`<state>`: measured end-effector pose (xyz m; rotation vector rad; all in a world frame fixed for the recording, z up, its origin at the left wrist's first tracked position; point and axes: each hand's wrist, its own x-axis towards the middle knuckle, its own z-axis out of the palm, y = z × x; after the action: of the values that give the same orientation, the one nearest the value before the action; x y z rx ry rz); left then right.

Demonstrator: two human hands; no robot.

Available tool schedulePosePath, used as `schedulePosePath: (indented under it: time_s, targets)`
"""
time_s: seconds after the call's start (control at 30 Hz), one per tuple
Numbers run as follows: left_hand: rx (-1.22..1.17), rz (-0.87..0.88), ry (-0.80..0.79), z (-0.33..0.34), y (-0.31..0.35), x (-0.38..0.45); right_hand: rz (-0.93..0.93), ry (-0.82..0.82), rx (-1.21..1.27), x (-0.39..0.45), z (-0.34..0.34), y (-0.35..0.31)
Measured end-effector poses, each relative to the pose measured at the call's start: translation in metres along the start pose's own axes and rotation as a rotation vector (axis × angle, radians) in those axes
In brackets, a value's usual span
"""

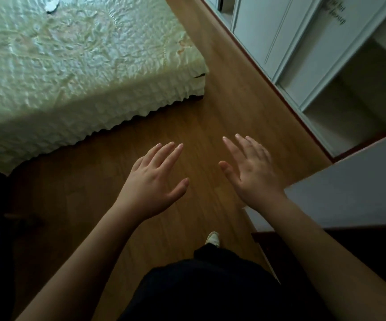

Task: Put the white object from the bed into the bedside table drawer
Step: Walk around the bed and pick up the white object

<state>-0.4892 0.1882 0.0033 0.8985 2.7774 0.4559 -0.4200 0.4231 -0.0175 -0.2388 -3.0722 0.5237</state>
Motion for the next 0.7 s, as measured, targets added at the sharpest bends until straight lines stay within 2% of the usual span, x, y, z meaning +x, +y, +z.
schedulePosePath:
  time_s: [0.27,0.47,0.7]
  targets:
    - [0.067,0.029,0.051,-0.023,-0.001,0.154,0.033,0.012,0.003,0.121,-0.02,0.047]
    - [0.123,0.029,0.114,-0.049,-0.04,0.287,0.081,-0.018,-0.036,0.227,-0.013,0.073]
    - [0.098,0.113,0.053,-0.075,-0.076,0.414,0.195,-0.009,-0.045,0.344,-0.023,0.085]
